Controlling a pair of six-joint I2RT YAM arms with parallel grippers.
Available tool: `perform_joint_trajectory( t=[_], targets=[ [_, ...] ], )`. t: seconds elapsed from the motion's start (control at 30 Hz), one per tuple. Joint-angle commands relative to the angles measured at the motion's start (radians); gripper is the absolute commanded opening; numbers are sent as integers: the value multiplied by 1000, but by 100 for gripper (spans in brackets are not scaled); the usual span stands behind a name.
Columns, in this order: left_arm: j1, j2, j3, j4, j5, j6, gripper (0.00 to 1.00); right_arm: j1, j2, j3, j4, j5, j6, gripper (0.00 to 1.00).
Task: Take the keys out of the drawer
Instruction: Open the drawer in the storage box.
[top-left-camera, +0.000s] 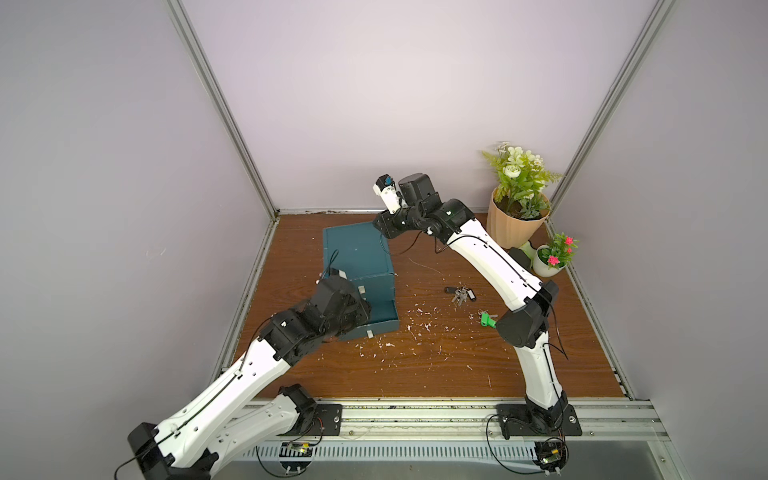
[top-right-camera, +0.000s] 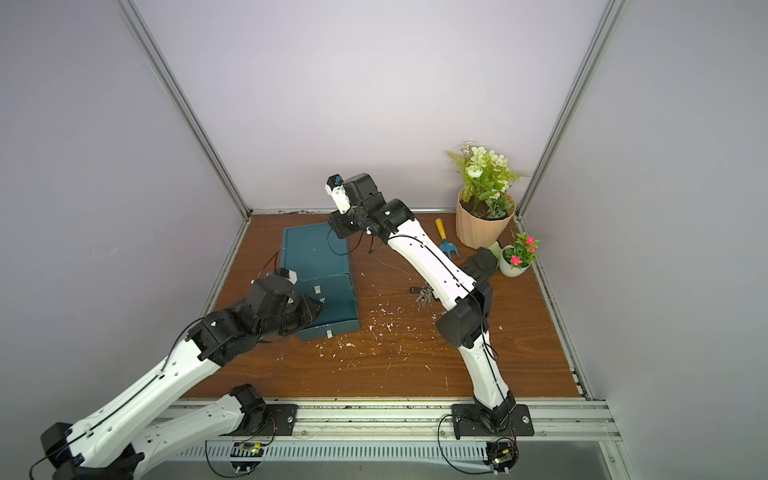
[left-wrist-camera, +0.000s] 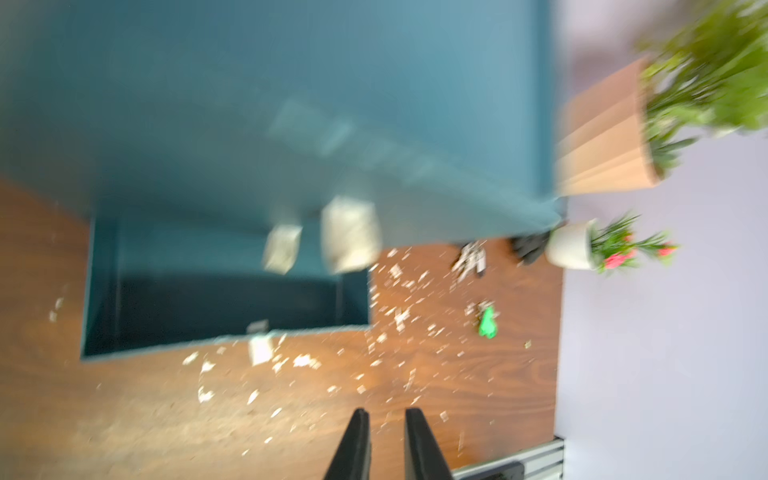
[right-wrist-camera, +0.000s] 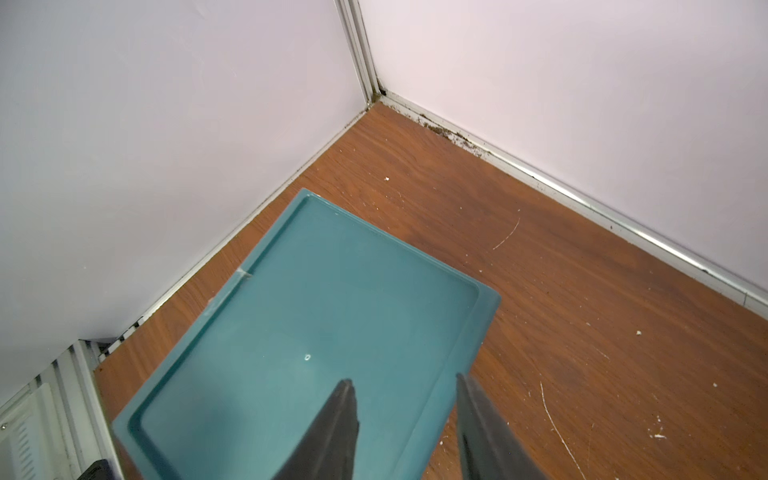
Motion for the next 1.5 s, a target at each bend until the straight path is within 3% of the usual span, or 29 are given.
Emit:
perform_joint_trajectory(
  t=[0.0, 0.13, 0.3, 0.4, 0.73, 1.03, 1.47],
  targets=[
    [7, 59, 162, -137, -98, 102, 23, 3, -182, -83, 68, -103, -102, 43],
    [142, 157, 310, -168, -48, 214, 32, 5, -431, -473, 217, -211, -185, 40],
    [358, 248, 364, -169, 28, 351, 40, 19, -727, -1009, 549, -348, -201, 40],
    [457, 294, 389, -171, 37, 432, 43, 64, -752, -1126, 585, -374, -249, 41],
    [507, 366, 366, -175, 14, 540, 49, 271, -562, -1182, 610, -231, -550, 46],
    [508, 397, 303, -168, 7, 543, 50, 283, -393, -1185, 672, -150, -603, 46],
    [509, 385, 221, -155, 0, 538, 50, 283, -235, -1154, 664, -165, -628, 44]
  ],
)
